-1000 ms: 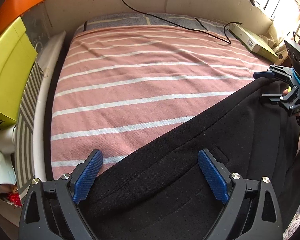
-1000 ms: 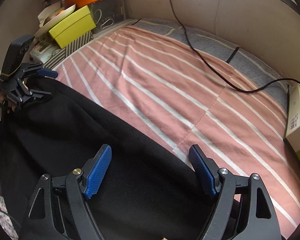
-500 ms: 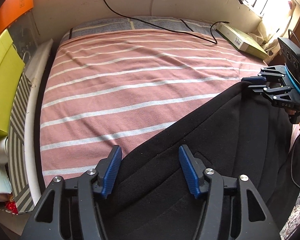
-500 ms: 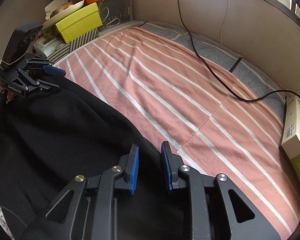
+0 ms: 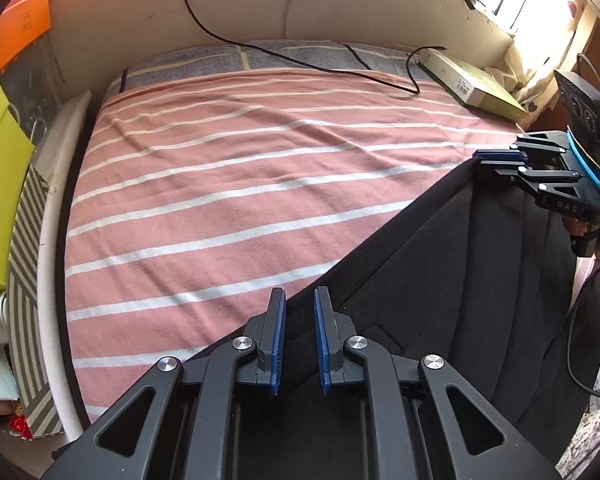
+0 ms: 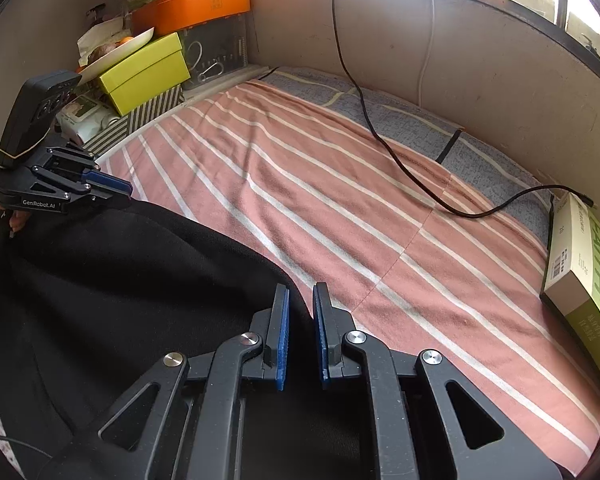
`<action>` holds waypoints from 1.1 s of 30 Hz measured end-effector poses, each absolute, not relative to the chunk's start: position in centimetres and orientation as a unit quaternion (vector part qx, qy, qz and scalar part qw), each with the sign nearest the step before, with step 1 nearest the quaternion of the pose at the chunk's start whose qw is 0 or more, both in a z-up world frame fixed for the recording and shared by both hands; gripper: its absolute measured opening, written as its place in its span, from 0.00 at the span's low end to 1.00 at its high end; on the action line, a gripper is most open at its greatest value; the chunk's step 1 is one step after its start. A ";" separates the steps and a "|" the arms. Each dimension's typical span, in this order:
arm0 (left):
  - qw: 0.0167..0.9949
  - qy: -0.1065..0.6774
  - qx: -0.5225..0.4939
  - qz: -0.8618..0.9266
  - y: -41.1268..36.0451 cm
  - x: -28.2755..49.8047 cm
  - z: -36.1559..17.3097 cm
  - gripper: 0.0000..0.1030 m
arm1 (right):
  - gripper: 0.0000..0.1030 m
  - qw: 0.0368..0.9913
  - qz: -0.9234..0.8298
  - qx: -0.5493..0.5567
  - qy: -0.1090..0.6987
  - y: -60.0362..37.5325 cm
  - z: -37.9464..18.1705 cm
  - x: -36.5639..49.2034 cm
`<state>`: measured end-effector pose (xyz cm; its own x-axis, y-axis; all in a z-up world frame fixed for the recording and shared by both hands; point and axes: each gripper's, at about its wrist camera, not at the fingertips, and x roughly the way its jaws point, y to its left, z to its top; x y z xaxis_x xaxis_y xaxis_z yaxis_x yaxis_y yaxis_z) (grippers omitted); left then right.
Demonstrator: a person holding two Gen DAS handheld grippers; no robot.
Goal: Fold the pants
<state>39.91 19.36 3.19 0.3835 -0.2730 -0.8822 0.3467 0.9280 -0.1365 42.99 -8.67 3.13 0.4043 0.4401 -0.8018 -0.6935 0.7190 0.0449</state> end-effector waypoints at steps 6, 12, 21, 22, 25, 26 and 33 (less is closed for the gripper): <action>0.830 0.519 0.011 -0.204 22.1 37.7 4.8 0.43 | 0.12 0.825 0.341 -0.138 0.430 -8.8 2.7 43.3; 0.827 0.531 0.037 -0.182 24.0 37.0 4.4 0.63 | 0.12 0.822 0.343 -0.126 0.436 -8.9 2.4 43.5; 0.819 0.539 0.069 -0.182 23.3 38.6 2.3 0.79 | 0.13 0.820 0.345 -0.127 0.438 -8.9 2.0 43.7; 0.819 0.539 0.067 -0.183 23.3 38.8 2.2 0.79 | 0.13 0.820 0.346 -0.124 0.439 -8.9 2.0 43.8; 0.815 0.545 0.070 -0.187 23.1 39.2 2.2 0.79 | 0.16 0.822 0.346 -0.124 0.435 -8.9 1.8 43.8; 0.813 0.547 0.069 -0.189 23.0 39.1 2.2 0.79 | 0.18 0.823 0.346 -0.125 0.434 -8.9 1.8 43.9; 0.792 0.553 0.091 -0.242 21.4 37.5 2.2 0.79 | 0.20 0.824 0.348 -0.114 0.431 -9.2 1.5 43.9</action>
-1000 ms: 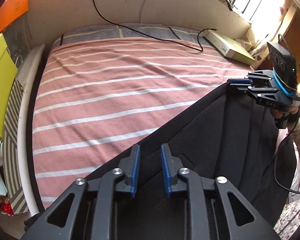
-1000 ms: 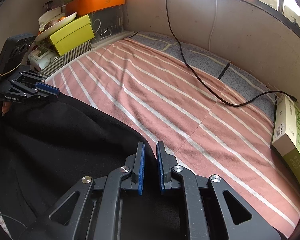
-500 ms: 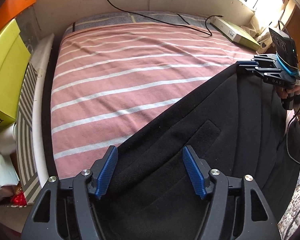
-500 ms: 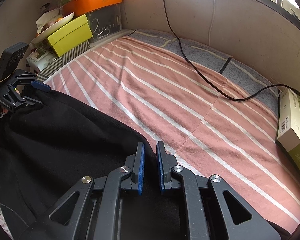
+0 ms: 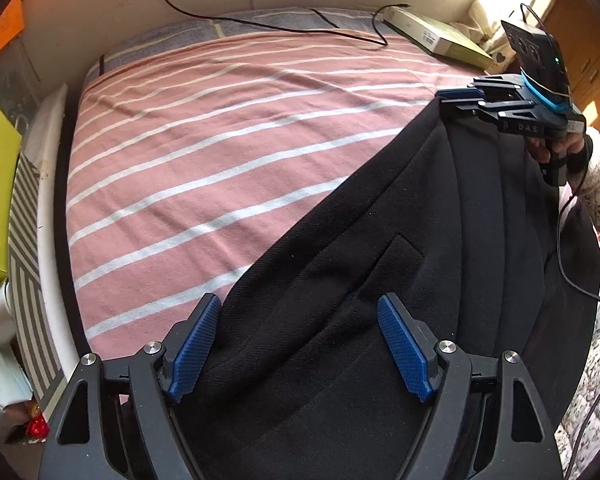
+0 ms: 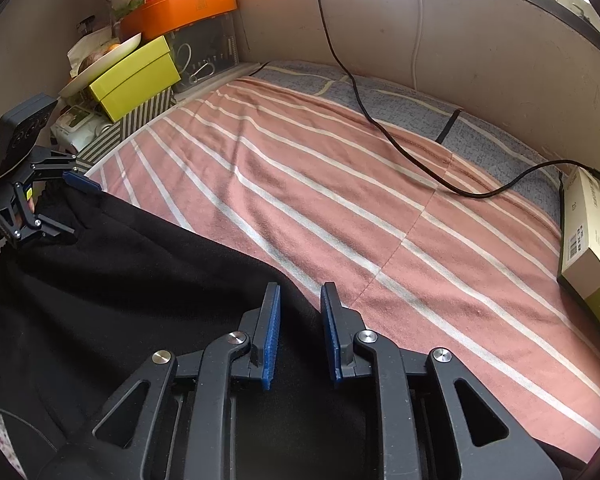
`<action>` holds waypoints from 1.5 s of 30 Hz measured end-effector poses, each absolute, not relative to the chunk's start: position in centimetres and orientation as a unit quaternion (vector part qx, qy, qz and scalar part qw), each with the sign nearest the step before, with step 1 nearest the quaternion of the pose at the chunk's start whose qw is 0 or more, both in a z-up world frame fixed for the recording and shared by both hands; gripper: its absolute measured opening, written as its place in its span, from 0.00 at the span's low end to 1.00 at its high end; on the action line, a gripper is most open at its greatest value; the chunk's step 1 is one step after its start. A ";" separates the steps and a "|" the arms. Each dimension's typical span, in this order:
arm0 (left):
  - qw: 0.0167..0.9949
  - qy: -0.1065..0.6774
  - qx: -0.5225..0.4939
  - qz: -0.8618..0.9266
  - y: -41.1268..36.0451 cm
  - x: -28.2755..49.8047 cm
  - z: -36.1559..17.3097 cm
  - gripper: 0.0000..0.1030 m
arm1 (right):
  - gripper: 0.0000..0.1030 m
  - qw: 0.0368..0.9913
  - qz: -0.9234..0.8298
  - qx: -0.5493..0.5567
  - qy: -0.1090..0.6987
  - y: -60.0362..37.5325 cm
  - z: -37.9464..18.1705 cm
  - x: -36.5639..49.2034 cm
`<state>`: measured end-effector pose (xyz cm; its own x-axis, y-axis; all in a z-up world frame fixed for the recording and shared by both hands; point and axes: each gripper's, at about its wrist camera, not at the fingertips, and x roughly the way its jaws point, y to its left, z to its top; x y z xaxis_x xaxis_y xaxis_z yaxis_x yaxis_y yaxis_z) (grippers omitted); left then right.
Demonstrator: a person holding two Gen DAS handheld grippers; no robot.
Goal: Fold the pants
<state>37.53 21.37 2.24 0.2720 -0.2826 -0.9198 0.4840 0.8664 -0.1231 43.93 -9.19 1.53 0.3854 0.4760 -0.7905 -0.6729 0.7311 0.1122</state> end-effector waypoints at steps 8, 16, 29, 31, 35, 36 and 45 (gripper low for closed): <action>0.806 0.535 0.063 -0.244 21.1 36.9 2.9 0.34 | 0.16 0.821 0.348 -0.111 0.438 -9.2 1.6 43.5; 0.854 0.482 0.079 -0.181 21.5 36.7 6.2 0.15 | 0.06 0.849 0.347 -0.116 0.382 -9.8 4.2 41.2; 0.897 0.427 0.019 -0.113 24.7 38.3 9.5 0.13 | 0.06 0.844 0.279 -0.143 0.434 -7.8 1.5 43.8; 0.895 0.433 0.010 -0.110 25.3 37.4 9.2 0.17 | 0.07 0.843 0.278 -0.129 0.443 -8.0 1.5 44.3; 0.895 0.433 -0.009 -0.102 26.4 35.3 9.2 0.23 | 0.08 0.844 0.287 -0.112 0.439 -8.6 2.2 43.8; 0.895 0.434 -0.015 -0.102 26.6 34.8 9.1 0.26 | 0.09 0.846 0.292 -0.092 0.437 -9.2 2.7 43.7; 0.887 0.429 -0.022 -0.171 22.5 31.5 8.9 0.45 | 0.33 0.875 0.246 -0.016 0.417 -18.3 6.9 38.7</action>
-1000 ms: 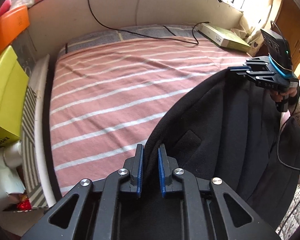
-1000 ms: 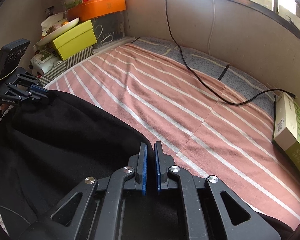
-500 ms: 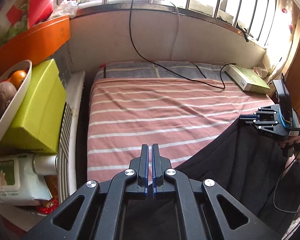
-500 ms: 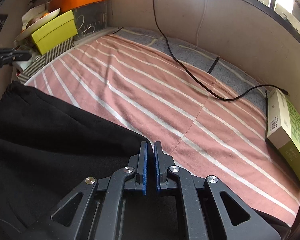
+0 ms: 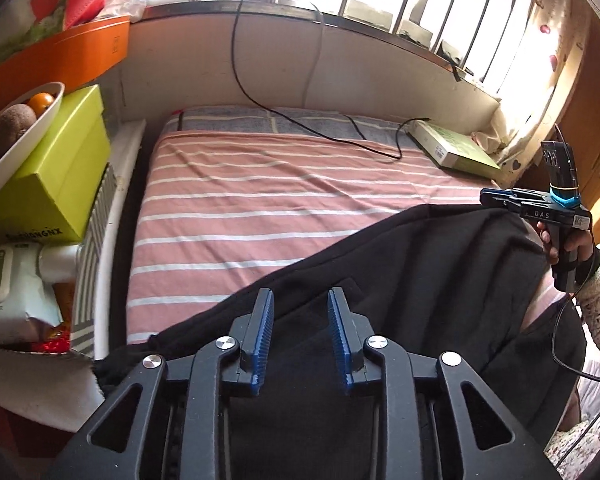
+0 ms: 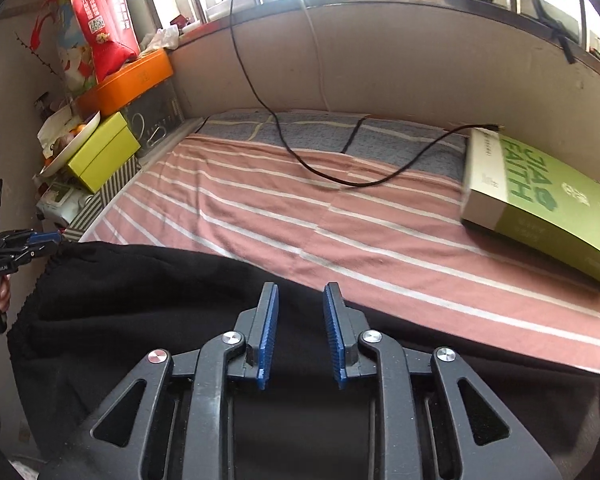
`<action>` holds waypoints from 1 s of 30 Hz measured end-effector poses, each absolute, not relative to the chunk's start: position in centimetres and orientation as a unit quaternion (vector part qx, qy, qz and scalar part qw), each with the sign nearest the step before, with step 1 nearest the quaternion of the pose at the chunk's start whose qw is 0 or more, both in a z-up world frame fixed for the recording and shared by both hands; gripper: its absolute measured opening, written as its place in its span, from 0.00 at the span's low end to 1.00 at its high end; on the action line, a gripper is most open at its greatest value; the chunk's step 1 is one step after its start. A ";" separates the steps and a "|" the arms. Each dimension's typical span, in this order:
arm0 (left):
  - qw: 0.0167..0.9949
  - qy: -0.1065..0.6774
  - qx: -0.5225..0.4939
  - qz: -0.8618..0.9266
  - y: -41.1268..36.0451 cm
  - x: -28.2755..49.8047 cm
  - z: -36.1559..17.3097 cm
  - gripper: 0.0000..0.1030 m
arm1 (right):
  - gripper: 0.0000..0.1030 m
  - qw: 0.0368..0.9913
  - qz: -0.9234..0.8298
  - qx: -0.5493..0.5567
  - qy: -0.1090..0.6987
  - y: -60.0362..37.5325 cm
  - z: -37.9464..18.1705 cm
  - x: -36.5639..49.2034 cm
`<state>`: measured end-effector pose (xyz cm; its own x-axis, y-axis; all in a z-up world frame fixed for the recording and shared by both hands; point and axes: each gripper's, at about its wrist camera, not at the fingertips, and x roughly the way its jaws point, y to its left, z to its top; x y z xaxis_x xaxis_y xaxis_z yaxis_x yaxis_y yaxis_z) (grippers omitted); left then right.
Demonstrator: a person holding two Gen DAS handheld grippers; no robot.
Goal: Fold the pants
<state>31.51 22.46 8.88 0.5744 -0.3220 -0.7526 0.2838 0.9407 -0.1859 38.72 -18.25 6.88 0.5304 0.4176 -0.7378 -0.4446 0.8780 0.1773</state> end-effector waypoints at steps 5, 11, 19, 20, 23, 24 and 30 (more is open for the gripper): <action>0.878 0.421 -0.035 -0.225 18.7 30.6 8.6 0.49 | 0.56 0.893 0.171 -0.026 0.417 -25.1 7.3 32.6; 0.857 0.426 -0.051 -0.286 13.1 29.8 7.2 0.51 | 0.56 0.902 0.022 0.057 0.427 -35.7 6.5 27.3; 0.831 0.455 -0.048 -0.315 8.0 29.5 4.2 0.51 | 0.56 0.873 -0.115 0.179 0.439 -45.4 2.7 25.1; 0.829 0.459 -0.051 -0.314 7.8 29.5 3.8 0.51 | 0.56 0.869 -0.117 0.194 0.441 -45.7 2.4 25.4; 0.825 0.471 -0.057 -0.306 7.5 29.6 2.9 0.51 | 0.56 0.864 -0.124 0.221 0.436 -46.6 1.8 26.3; 0.825 0.474 -0.055 -0.302 7.4 29.4 2.8 0.51 | 0.56 0.860 -0.128 0.233 0.435 -47.0 1.7 26.6; 0.825 0.480 -0.064 -0.292 7.5 29.2 2.1 0.51 | 0.56 0.849 -0.137 0.237 0.452 -47.3 0.6 28.1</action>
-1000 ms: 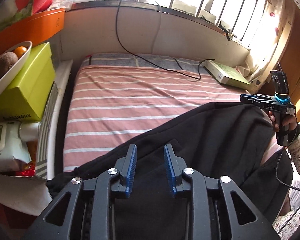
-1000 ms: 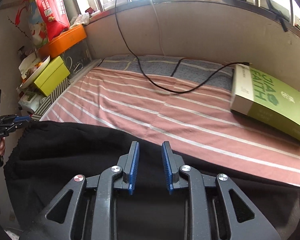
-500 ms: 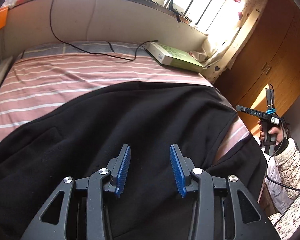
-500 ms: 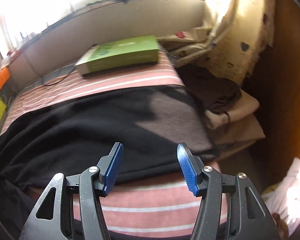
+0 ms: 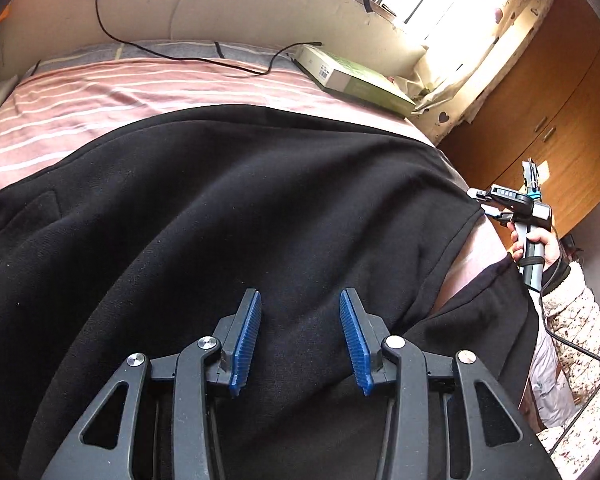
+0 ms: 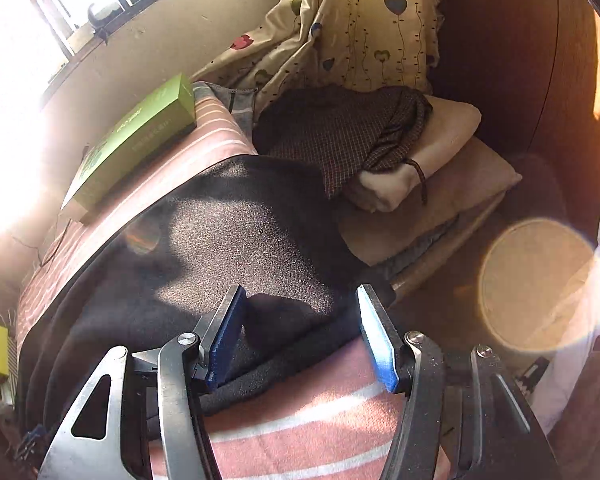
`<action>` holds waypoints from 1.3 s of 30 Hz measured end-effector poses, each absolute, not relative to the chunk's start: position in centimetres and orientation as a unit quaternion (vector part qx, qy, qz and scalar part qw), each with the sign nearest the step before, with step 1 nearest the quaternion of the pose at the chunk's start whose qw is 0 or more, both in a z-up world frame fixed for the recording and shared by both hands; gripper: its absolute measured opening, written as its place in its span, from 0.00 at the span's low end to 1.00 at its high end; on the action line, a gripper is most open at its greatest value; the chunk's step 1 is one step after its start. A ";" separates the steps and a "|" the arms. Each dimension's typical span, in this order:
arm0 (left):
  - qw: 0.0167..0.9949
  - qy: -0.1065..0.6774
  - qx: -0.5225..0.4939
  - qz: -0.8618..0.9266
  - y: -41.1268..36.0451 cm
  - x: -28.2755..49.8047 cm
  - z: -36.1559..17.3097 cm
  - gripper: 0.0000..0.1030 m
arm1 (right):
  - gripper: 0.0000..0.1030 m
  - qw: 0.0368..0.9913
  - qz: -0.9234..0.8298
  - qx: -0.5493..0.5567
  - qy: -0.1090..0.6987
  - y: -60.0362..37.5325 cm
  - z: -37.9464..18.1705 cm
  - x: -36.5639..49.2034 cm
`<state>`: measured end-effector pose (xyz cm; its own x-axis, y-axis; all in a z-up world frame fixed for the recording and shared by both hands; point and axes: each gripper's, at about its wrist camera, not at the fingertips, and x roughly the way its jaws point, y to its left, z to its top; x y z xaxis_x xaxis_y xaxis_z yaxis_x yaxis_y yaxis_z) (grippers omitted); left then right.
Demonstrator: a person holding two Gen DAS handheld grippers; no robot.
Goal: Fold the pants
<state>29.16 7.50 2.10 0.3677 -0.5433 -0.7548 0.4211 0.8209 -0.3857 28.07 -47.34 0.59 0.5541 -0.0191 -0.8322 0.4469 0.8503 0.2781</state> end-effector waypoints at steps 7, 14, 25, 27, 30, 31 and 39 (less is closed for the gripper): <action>0.826 0.481 -0.071 -0.285 7.5 29.5 2.2 0.51 | 0.13 0.866 -0.158 0.208 0.427 -47.6 1.5 26.6; 0.830 0.482 -0.067 -0.275 7.6 29.3 2.3 0.51 | 0.00 0.867 -0.171 0.220 0.414 -48.6 2.4 24.4; 0.838 0.476 -0.064 -0.259 8.2 28.7 2.9 0.51 | 0.02 0.890 -0.114 0.168 0.409 -45.2 3.2 24.4; 0.843 0.469 -0.066 -0.256 8.4 28.7 3.4 0.51 | 0.10 0.896 -0.097 0.134 0.412 -43.3 3.7 25.2; 0.852 0.455 -0.070 -0.251 8.7 28.8 4.3 0.51 | 0.12 0.905 -0.054 0.122 0.404 -41.0 4.6 26.4; 0.854 0.453 -0.068 -0.248 8.8 29.0 4.5 0.51 | 0.12 0.907 -0.039 0.120 0.401 -40.2 4.9 26.8; 0.884 0.433 -0.054 -0.167 11.1 30.4 7.0 0.51 | 0.43 0.917 0.029 0.079 0.390 -34.4 6.6 30.2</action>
